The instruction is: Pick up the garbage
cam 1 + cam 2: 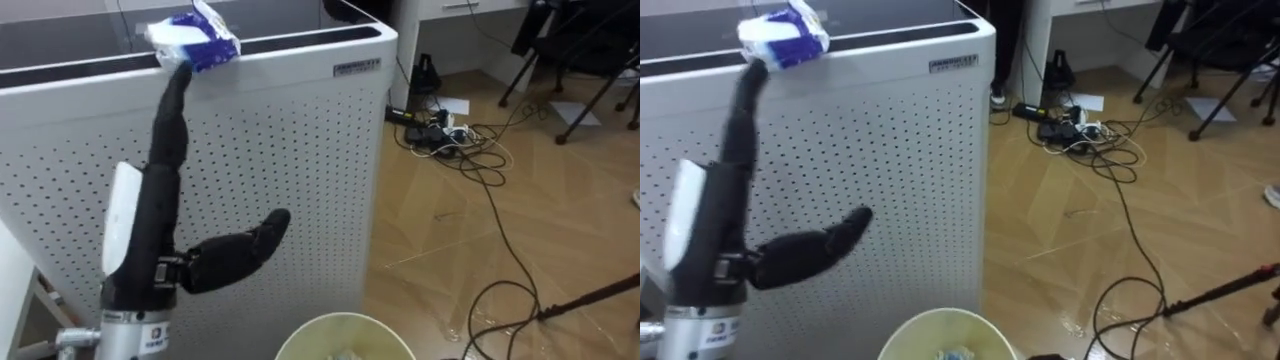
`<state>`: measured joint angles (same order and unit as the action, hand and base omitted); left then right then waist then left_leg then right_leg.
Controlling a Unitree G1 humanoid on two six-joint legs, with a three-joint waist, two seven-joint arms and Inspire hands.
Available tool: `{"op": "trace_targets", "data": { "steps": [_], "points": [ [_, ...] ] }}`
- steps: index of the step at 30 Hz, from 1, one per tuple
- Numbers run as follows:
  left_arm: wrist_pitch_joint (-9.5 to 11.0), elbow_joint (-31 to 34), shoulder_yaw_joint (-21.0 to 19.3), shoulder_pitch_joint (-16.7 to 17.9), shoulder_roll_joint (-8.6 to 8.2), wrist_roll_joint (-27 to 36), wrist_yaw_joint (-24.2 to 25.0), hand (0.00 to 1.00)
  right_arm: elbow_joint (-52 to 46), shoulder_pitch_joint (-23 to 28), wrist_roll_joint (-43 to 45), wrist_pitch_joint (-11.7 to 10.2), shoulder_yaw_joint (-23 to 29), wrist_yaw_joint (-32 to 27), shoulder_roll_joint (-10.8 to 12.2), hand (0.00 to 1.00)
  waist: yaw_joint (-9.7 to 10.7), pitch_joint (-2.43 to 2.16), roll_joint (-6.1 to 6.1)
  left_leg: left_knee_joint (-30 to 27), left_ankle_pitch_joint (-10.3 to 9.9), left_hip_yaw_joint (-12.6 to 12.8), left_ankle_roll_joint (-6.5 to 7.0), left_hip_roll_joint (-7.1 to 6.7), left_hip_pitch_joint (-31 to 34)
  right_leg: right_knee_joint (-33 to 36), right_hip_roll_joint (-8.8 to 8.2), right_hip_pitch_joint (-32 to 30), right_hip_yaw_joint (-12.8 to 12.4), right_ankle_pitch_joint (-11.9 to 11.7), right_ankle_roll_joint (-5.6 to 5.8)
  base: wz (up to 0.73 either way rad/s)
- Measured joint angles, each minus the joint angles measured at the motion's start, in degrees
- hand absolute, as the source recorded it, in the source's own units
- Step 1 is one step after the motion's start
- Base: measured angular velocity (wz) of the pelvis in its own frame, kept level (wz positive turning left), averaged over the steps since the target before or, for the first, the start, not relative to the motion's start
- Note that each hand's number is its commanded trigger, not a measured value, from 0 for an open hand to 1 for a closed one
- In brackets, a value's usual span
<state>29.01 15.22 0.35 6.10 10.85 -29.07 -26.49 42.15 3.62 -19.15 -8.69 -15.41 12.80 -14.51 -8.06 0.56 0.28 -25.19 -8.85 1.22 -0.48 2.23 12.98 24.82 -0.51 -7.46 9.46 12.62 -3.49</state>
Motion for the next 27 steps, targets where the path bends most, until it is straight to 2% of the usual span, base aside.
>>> {"op": "trace_targets", "data": {
  "steps": [2, 5, 7, 9, 12, 13, 14, 16, 18, 21, 23, 27],
  "points": [
    [1.0, 1.0, -1.7, 0.0, 0.16, -2.2, -3.0, 0.0, 0.1, 1.1, 0.7, 0.0, 0.4, 0.0, 0.0, 1.0, 0.0, -0.1, 0.4, 0.2, -0.5, 0.0, 0.85, -0.99, -1.6, -0.1, -0.88, 1.5, 0.0, 1.1, 0.71, 0.05],
    [1.4, 1.3, -2.5, 0.1, 0.32, -2.5, -5.6, 0.0, 0.0, 1.2, 1.7, 0.0, 1.0, -0.2, 0.0, 1.0, -0.1, -0.12, 0.67, 1.3, -0.8, 0.1, 1.74, -2.22, -3.3, -0.1, -2.07, 2.7, -0.1, 2.0, 1.04, 0.07],
    [1.5, 1.6, -2.6, 0.1, 1.19, -2.4, -6.7, 0.0, -0.6, 1.2, 1.6, 0.0, 1.0, -0.2, 0.0, 1.0, -0.3, -0.06, 1.06, 1.9, -1.0, 0.1, 1.99, -2.96, -4.3, 0.0, -2.88, 3.2, 0.1, 2.7, 1.35, 0.06],
    [1.6, 1.9, -2.7, -0.2, 2.26, -2.4, -7.1, 0.0, -1.3, 1.0, 1.3, 0.0, 1.0, -0.3, 0.0, 1.0, -0.3, -0.04, 1.08, 1.3, -2.0, 0.1, 2.2, -3.38, -4.5, 0.8, -3.5, 3.5, 0.3, 3.7, 1.68, 0.08],
    [1.9, 2.7, -2.7, -0.3, 3.23, -2.5, -7.2, 0.0, -2.1, 0.7, 1.2, 0.0, 1.0, -0.3, 0.0, 1.0, -0.5, 0.09, 1.23, -0.7, -4.7, 0.2, 2.78, -4.76, -4.8, 4.8, -5.36, 3.5, 1.1, 6.6, 2.63, 0.04],
    [2.4, 2.7, -2.7, -0.3, 3.39, -2.8, -7.4, 0.0, -2.1, 0.7, 1.2, 0.0, 1.0, -0.4, 0.0, 1.0, -0.3, 0.3, 0.97, -1.3, -5.8, 0.3, 3.11, -5.02, -5.5, 6.8, -5.98, 3.5, 1.6, 7.1, 3.18, 0.0],
    [3.0, 2.8, -2.7, -0.3, 3.66, -3.1, -8.0, 0.0, -2.1, 0.7, 1.2, 0.0, 1.0, -0.6, -0.1, 1.0, -0.3, 0.34, 0.47, -1.9, -6.5, 0.4, 3.37, -5.04, -5.8, 8.6, -6.43, 3.3, 2.3, 7.1, 3.22, 0.0],
    [3.8, 2.8, -2.9, -0.7, 4.03, -3.2, -9.0, 0.0, -2.2, 0.7, 1.2, 0.0, 1.0, -0.9, -0.1, 1.0, -0.1, 0.31, 0.19, -2.1, -7.0, 0.4, 3.78, -5.04, -6.1, 8.4, -6.48, 3.7, 2.3, 7.1, 3.27, 0.03],
    [3.8, 2.8, -3.1, -2.0, 4.17, -3.2, -9.5, 0.0, -2.2, 0.7, 1.4, 0.0, 1.0, -0.9, 0.0, 1.0, 0.0, 0.72, 0.18, -2.2, -7.0, 0.0, 3.92, -5.06, -6.1, 5.9, -6.27, 5.3, 2.3, 7.1, 3.44, 0.11],
    [3.8, 2.8, -2.8, -4.1, 5.1, -3.2, -9.6, 0.0, -2.2, 0.5, 1.5, 0.0, 1.0, -0.7, -0.1, 1.0, 0.6, 1.01, -0.21, -2.0, -7.0, -1.6, 4.07, -5.31, -5.0, 0.4, -5.06, 7.4, 2.4, 6.5, 4.52, 0.2],
    [3.4, 2.8, -2.0, -4.3, 5.23, -3.2, -9.5, 0.0, -2.1, 0.4, 1.5, 0.0, 1.0, -0.7, -0.2, 1.0, 0.8, 0.92, -0.83, -1.5, -7.0, -2.2, 4.19, -5.3, -5.0, -2.4, -4.21, 8.7, 2.8, 5.5, 4.69, 0.15],
    [2.2, 3.1, -2.0, -4.3, 5.62, -3.4, -9.5, 0.0, -2.1, 0.2, 2.8, 0.0, 1.0, -0.7, -0.4, 1.0, 0.4, 0.73, -1.0, 0.1, -6.7, -2.4, 4.29, -5.3, -5.8, -5.3, -3.89, 9.8, 3.4, 4.5, 4.88, 0.03]
  ]
}}
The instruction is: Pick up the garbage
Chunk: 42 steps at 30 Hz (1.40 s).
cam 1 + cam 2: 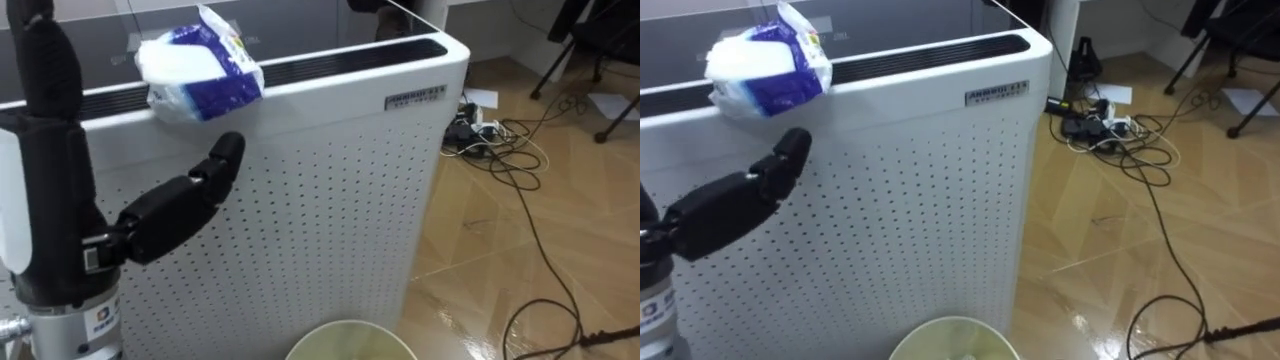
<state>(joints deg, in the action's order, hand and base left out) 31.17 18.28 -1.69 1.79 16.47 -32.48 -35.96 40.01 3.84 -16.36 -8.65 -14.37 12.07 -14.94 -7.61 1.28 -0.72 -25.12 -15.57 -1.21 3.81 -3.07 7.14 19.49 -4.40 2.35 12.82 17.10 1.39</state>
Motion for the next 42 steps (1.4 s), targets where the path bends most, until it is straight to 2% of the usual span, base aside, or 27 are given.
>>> {"op": "trace_targets", "data": {
  "steps": [2, 5, 12, 16, 18, 20, 22, 27, 29, 32, 36, 38, 39, 40, 41, 42],
  "points": [
    [-1.4, 0.0, -0.1, 0.1, 0.09, -0.9, 0.4, 0.0, 0.0, -0.1, 0.9, 0.1, 0.0, 0.1, -0.1, 1.0, -0.2, -0.06, 0.16, 1.2, 0.6, 0.0, 0.02, -0.32, -1.0, -1.2, -0.21, 0.8, 0.0, -0.2, 0.1, 0.0],
    [-2.2, 0.1, -0.1, 0.1, 0.32, -1.0, 0.6, 0.0, 0.1, -0.3, 1.1, 0.3, -0.1, 0.8, -0.9, 1.0, -0.3, -0.15, 0.22, 3.6, 1.6, -0.1, -0.02, -0.71, -2.2, -3.1, -0.48, 1.8, 0.3, -0.8, 0.12, 0.03],
    [-3.5, 0.1, -0.2, 1.0, 0.79, -1.0, 3.3, 0.0, -0.3, -0.3, 5.5, 0.6, 0.7, 2.6, -1.4, 1.0, -0.3, -0.28, 0.15, 5.2, 2.1, -1.3, -0.48, -0.75, -3.9, -6.2, 0.06, 4.5, 1.7, -1.7, -0.11, 0.08],
    [-5.1, -0.2, -0.3, 2.0, 0.84, -1.0, 5.5, 0.0, -2.5, -0.3, 7.6, 2.4, 2.2, 4.0, -1.7, 1.0, -0.2, -0.64, -0.34, 5.6, 2.5, -1.4, -0.67, -0.65, -4.1, -6.9, 0.28, 4.9, 1.7, -2.1, -0.38, 0.0],
    [-6.2, -0.2, -0.3, 2.4, 0.85, -2.0, 6.4, 0.0, -3.0, -0.3, 7.9, 2.5, 2.2, 4.5, -1.8, 1.0, 0.1, -0.62, -0.54, 5.9, 2.6, -1.4, -0.71, -0.59, -4.8, -7.0, 0.36, 5.6, 1.7, -2.1, -0.44, 0.0],
    [-7.5, -0.2, -0.4, 2.4, 0.85, -3.9, 7.6, 0.0, -3.3, -0.2, 7.9, 2.5, 2.3, 5.4, -2.4, 1.0, 0.8, -0.95, -1.11, 5.9, 2.7, -1.6, -0.72, -0.6, -4.9, -7.0, 0.43, 6.0, 1.8, -2.2, -0.49, 0.04],
    [-8.5, -0.2, -0.5, 2.6, 0.9, -4.9, 8.8, 0.0, -3.9, 0.2, 7.9, 2.5, 2.5, 5.9, -2.5, 1.0, 0.9, -1.08, -1.4, 6.7, 3.3, -1.5, -0.76, -0.62, -5.1, -7.0, 0.37, 5.9, 1.7, -2.4, -0.54, -0.02],
    [-11.2, -0.2, -0.5, 2.6, 0.92, -6.0, 12.6, 0.0, -6.4, 1.3, 7.9, 2.6, 2.7, 7.5, -2.5, 1.0, 1.0, -1.03, -1.58, 8.9, 4.4, -1.3, -1.01, -0.43, -5.9, -6.9, 0.44, 5.7, 1.6, -2.9, -0.94, -0.01],
    [-12.1, -0.2, -0.5, 2.8, 1.29, -6.1, 13.7, 0.0, -8.2, 1.9, 7.9, 3.3, 2.7, 8.1, -2.6, 1.0, 1.0, -1.06, -1.79, 9.7, 5.0, -1.3, -1.13, -0.38, -5.9, -7.0, 0.47, 5.5, 1.5, -3.0, -1.08, 0.0],
    [-12.7, -0.2, -0.6, 3.0, 2.37, -7.3, 15.7, 0.0, -8.9, 2.0, 7.9, 3.8, 2.7, 8.2, -2.7, 1.0, 0.9, -1.18, -2.12, 9.9, 5.3, -1.3, -1.25, -0.34, -5.9, -6.9, 0.5, 5.0, 1.4, -3.1, -1.18, 0.0],
    [-12.9, -0.1, -1.0, 3.1, 2.57, -7.7, 17.4, 0.0, -8.9, 2.0, 7.9, 3.9, 2.7, 8.7, -3.8, 1.0, 0.8, -1.16, -2.94, 9.9, 5.4, -1.3, -1.24, -0.39, -5.9, -6.9, 0.46, 4.9, 1.5, -3.1, -1.18, 0.0],
    [-13.0, 0.0, -1.4, 3.3, 3.16, -7.8, 18.9, 0.0, -9.0, 2.0, 7.9, 4.5, 2.7, 8.7, -4.1, 1.0, 0.8, -1.31, -3.32, 10.3, 5.4, -1.2, -1.26, -0.39, -5.9, -7.0, 0.46, 4.6, 1.5, -3.1, -1.18, 0.0],
    [-13.2, 0.2, -1.4, 3.5, 3.43, -7.8, 19.2, 0.14, -9.0, 2.0, 7.9, 4.5, 2.7, 8.8, -4.1, 1.0, 0.9, -1.35, -3.38, 10.6, 5.5, -1.1, -1.27, -0.4, -5.9, -7.0, 0.45, 4.6, 1.4, -3.1, -1.18, 0.0],
    [-13.5, 0.5, -1.4, 4.0, 3.94, -8.0, 19.4, 0.7, -9.2, 2.0, 7.9, 4.7, 2.7, 8.9, -4.4, 1.0, 0.9, -1.36, -3.4, 10.9, 5.7, -1.1, -1.24, -0.43, -5.9, -7.0, 0.38, 4.5, 1.4, -3.1, -1.18, 0.0],
    [-13.7, 0.6, -1.4, 4.3, 4.57, -8.4, 19.7, 1.0, -9.5, 2.0, 7.9, 5.0, 2.7, 9.1, -4.6, 1.0, 1.0, -1.46, -3.59, 11.3, 6.1, -1.2, -1.23, -0.52, -6.2, -7.0, 0.27, 4.5, 1.3, -3.1, -1.18, 0.0],
    [-13.8, 0.6, -1.5, 4.3, 4.85, -8.8, 19.9, 1.0, -9.6, 2.0, 7.9, 5.0, 2.7, 9.2, -4.8, 1.0, 1.0, -1.36, -3.54, 11.6, 6.2, -1.2, -1.24, -0.57, -6.4, -7.0, 0.21, 4.5, 1.4, -3.1, -1.18, 0.0]
  ]
}}
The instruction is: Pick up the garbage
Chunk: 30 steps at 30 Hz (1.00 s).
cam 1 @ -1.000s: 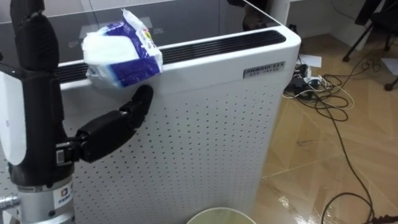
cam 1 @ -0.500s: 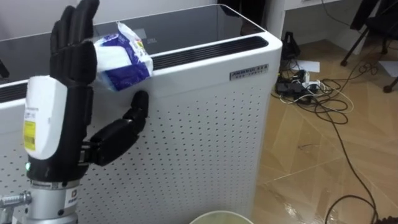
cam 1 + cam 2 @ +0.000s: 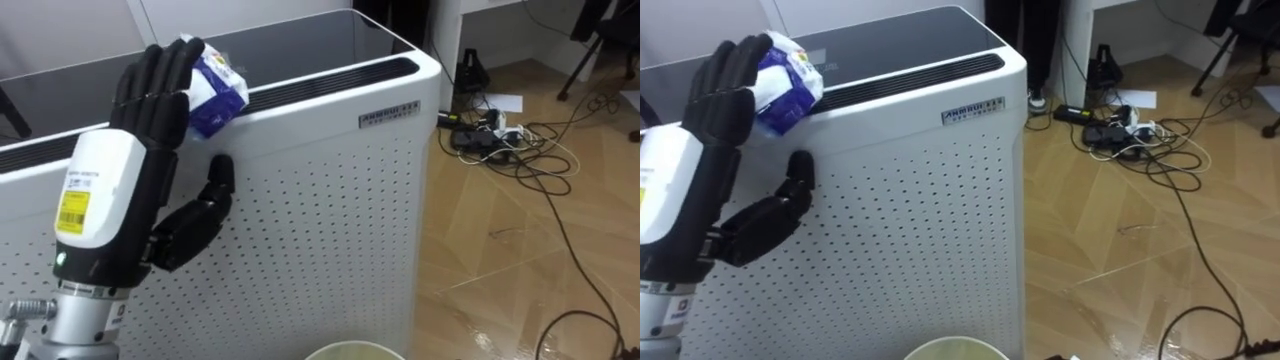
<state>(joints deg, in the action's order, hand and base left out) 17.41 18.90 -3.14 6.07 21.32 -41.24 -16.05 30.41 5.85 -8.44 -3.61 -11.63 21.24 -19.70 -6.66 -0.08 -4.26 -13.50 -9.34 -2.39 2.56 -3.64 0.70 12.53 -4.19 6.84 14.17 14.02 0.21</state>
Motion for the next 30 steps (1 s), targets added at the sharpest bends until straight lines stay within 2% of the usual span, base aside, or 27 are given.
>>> {"op": "trace_targets", "data": {
  "steps": [6, 9, 11, 17, 22, 30],
  "points": [
    [-1.3, 0.2, -0.1, 0.0, 0.17, -1.2, 1.0, 1.0, -0.2, 0.0, 0.0, 0.1, 0.0, 0.7, -0.4, 1.0, 0.0, 0.05, -0.29, 0.1, 0.1, 0.0, -0.07, 0.01, -0.1, 0.0, -0.31, 0.0, 0.0, 0.1, -0.05, 0.0],
    [-1.4, 1.9, -1.4, -0.2, 0.16, -1.1, 0.9, 1.0, -0.6, 0.0, 0.0, 0.5, 0.1, 0.9, -0.4, 1.0, 0.1, 0.06, -0.25, 0.1, 0.1, 0.1, -0.04, -0.08, -0.3, -0.1, -0.4, 0.2, 0.0, 0.1, -0.01, 0.0],
    [-1.4, 2.7, -2.3, -0.4, 0.16, -0.9, 0.4, 1.0, -1.8, 0.0, 0.0, 1.8, 0.1, 0.9, -0.5, 1.0, 0.1, 0.08, -0.24, 0.2, 0.2, 0.5, 0.02, -0.14, -0.6, -0.2, -0.51, 0.5, 0.0, 0.1, 0.0, 0.0],
    [-1.8, 2.6, -3.8, -2.4, 0.12, -1.0, 0.2, 1.0, -3.8, 0.0, 0.0, 3.9, 0.1, 1.1, -0.5, 1.0, 0.2, 0.24, 0.0, 0.7, 0.3, 0.6, -0.02, -0.16, -1.4, -0.9, -0.46, 1.4, 0.0, 0.1, 0.0, 0.0],
    [-1.9, 3.9, -4.6, -2.2, 0.12, -0.1, 0.2, 1.0, -4.1, 0.0, 0.1, 4.3, 0.1, 1.1, -0.4, 1.0, 0.1, 0.3, 0.1, 0.9, 0.3, 0.6, -0.03, -0.17, -1.4, -1.0, -0.47, 1.4, 0.0, 0.1, 0.0, 0.0],
    [-1.9, 5.6, -5.9, -2.9, -0.14, 1.6, 0.2, 1.0, -4.1, 0.0, 0.2, 4.3, 0.1, 1.1, 0.0, 1.0, 0.2, 0.65, 0.64, 0.9, 0.3, 0.8, -0.06, -0.22, -1.2, -1.9, -0.12, 1.6, 0.3, 0.0, 0.0, 0.0]
  ]
}}
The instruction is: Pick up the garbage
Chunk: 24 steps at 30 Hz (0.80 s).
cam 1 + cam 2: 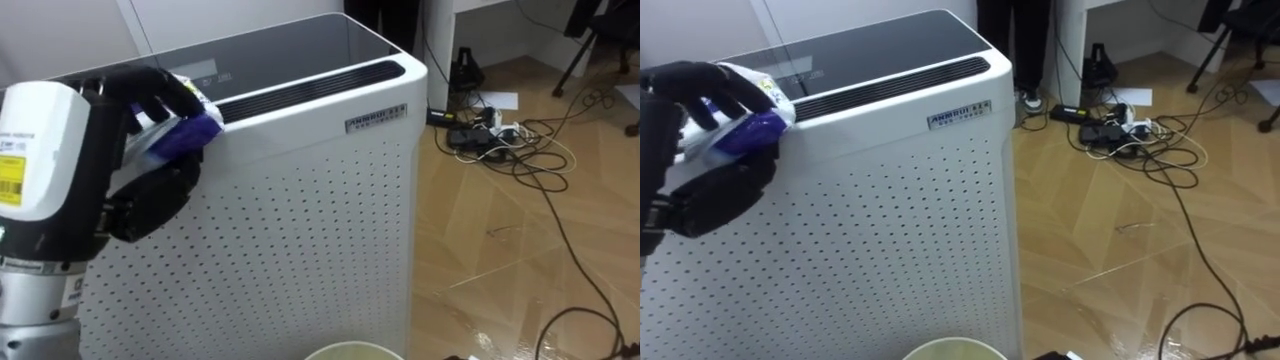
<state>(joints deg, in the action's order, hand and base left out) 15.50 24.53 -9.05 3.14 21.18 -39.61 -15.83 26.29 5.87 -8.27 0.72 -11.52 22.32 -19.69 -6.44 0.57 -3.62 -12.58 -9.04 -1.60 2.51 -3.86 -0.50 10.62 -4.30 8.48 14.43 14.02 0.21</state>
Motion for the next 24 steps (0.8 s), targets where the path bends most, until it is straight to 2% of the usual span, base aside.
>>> {"op": "trace_targets", "data": {
  "steps": [3, 6, 8, 9, 11, 12, 14, 15, 17, 18, 20, 23, 24],
  "points": [
    [-0.1, 0.4, 0.0, 0.0, -0.02, 5.8, 0.2, 1.0, 0.0, 0.0, -0.2, 0.0, -0.1, 0.0, -0.2, 1.0, 0.0, 0.04, 0.06, 0.3, 0.0, -0.2, 0.0, -0.02, -0.1, 0.0, 0.06, 0.2, 0.0, 0.0, 0.03, 0.0],
    [-0.1, 0.4, 0.0, -0.1, -0.02, 16.9, 1.8, 1.0, 0.0, 0.0, -0.3, 0.0, -0.1, 0.1, -0.2, 1.0, -0.1, -0.12, -0.17, 0.3, 0.0, -0.2, 0.0, 0.02, -0.1, 0.0, 0.06, 0.4, 0.4, 0.0, 0.05, 0.0],
    [0.0, 1.2, 0.1, 0.0, -0.03, 28.3, 4.7, 1.0, 0.0, 0.0, -0.1, 0.0, -0.2, 0.3, -0.1, 1.0, 0.0, -0.02, 0.01, 0.3, 0.0, -0.2, 0.0, 0.05, -0.1, 0.1, -0.26, 0.3, 0.3, 0.0, 0.06, 0.0],
    [0.2, 1.5, 0.1, 0.0, -0.06, 31.4, 5.7, 1.0, 0.0, 0.0, -0.1, 0.0, -0.2, 0.3, -0.1, 1.0, 0.0, -0.03, 0.0, 0.3, 0.0, -0.2, 0.0, 0.04, -0.1, 0.1, -0.27, 0.3, 0.3, 0.0, 0.06, 0.0],
    [1.3, 1.7, 1.2, -0.2, -0.35, 41.8, 9.5, 1.0, -0.1, 0.0, -0.1, 0.0, -0.2, 0.3, 0.0, 1.0, 0.0, -0.09, -0.09, 0.3, 0.0, -0.1, 0.0, 0.03, -0.1, 0.2, -0.39, 0.3, 0.7, -0.1, 0.13, 0.0],
    [1.3, 2.0, 1.7, -0.2, -0.35, 44.5, 10.5, 1.0, -0.1, 0.0, -0.1, 0.0, -0.3, 0.3, 0.0, 1.0, 0.0, -0.04, 0.02, 0.3, 0.0, -0.1, 0.0, 0.03, -0.1, 0.2, -0.41, 0.3, 0.7, -0.1, 0.14, 0.0],
    [2.1, 2.1, 3.5, -0.3, -0.36, 54.0, 15.1, 1.0, -0.1, -0.1, -0.1, 0.0, -0.6, 0.4, 0.2, 1.0, 0.1, -0.08, 0.09, 0.2, 0.0, -0.1, 0.01, 0.02, 0.0, 0.4, -0.43, 0.3, 0.6, -0.1, 0.14, 0.0],
    [2.1, 2.2, 3.8, -0.3, -0.36, 55.9, 16.6, 1.0, -0.1, -0.1, -0.1, 0.0, -0.6, 0.4, 0.2, 1.0, 0.1, -0.06, 0.15, 0.0, 0.0, -0.1, 0.01, 0.03, 0.1, 0.5, -0.43, 0.3, 0.6, -0.1, 0.14, 0.0],
    [-0.4, 2.0, 7.5, 0.5, -0.31, 62.1, 23.4, 1.0, -0.3, -0.3, 0.1, 0.0, -0.8, 0.8, 0.8, 1.0, 0.1, -0.2, -0.08, -0.4, 0.0, 0.0, 0.01, 0.14, 0.7, 1.0, -0.45, -0.3, 0.8, -0.1, 0.14, 0.05],
    [-1.2, 2.0, 8.4, 0.8, -0.31, 63.0, 25.2, 1.0, -0.4, -0.4, 0.2, 0.0, -0.8, 0.9, 1.0, 1.0, 0.1, -0.14, 0.01, -0.7, 0.0, 0.0, 0.01, 0.16, 1.1, 1.1, -0.45, -0.5, 0.9, -0.1, 0.14, 0.0],
    [-4.1, 1.9, 10.9, 1.7, -0.25, 67.0, 31.8, 1.0, -0.6, -0.4, 0.1, 0.0, -1.0, 0.9, 1.5, 1.0, 0.1, 0.05, 0.26, -1.1, 0.0, 0.1, 0.01, 0.4, 2.0, 1.3, -0.34, -1.6, 0.7, -0.3, -0.09, -0.05],
    [-6.6, 1.9, 11.9, 1.9, -0.19, 71.5, 38.1, 1.0, -0.7, -0.4, 0.0, 0.0, -1.3, 0.8, 2.5, 1.0, 0.1, 0.01, 0.14, -1.1, 0.0, 0.6, 0.02, 0.48, 2.1, 1.3, -0.37, -1.9, -0.1, -0.4, -0.02, -0.12],
    [-6.7, 1.9, 11.9, 1.8, -0.18, 72.0, 39.1, 1.0, -0.7, -0.4, 0.0, 0.0, -1.4, 0.8, 2.6, 1.0, 0.1, 0.01, 0.1, -1.0, 0.0, 0.7, 0.03, 0.46, 2.1, 1.3, -0.4, -1.9, -0.1, -0.4, 0.0, -0.07]
  ]
}}
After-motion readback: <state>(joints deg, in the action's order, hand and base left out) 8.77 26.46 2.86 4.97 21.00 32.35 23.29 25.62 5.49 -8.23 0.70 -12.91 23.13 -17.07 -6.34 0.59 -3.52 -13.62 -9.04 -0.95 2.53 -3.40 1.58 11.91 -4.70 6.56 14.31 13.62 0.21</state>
